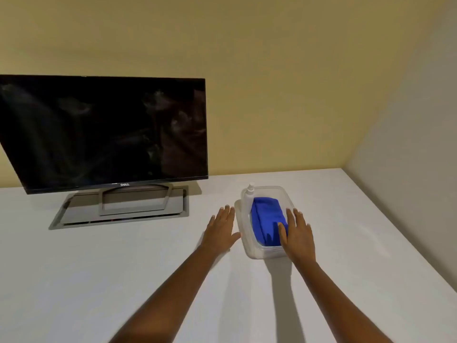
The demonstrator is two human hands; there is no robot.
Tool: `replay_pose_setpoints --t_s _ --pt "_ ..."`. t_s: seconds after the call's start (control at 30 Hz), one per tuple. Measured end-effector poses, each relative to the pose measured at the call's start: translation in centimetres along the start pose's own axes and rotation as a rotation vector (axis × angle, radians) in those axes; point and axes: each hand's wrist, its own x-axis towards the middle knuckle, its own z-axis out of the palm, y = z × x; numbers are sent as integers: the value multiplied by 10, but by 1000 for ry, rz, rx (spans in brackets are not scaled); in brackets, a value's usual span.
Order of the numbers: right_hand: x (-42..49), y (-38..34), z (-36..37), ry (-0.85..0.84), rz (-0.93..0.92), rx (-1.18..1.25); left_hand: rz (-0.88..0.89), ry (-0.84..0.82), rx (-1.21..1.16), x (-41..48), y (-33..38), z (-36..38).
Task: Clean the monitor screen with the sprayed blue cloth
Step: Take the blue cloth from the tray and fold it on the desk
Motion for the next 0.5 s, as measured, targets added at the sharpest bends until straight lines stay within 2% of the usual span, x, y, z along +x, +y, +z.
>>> replay_pose_setpoints --t_s 0.17,0.3,0.5 --pt "3 25 1 -118 113 11 -6 -70 12 18 17 6" --pt "2 37 5 -147 99 25 35 -80 83 32 26 11" --pt "2 38 9 -141 61 -158 54 -121 194 47 31 14"
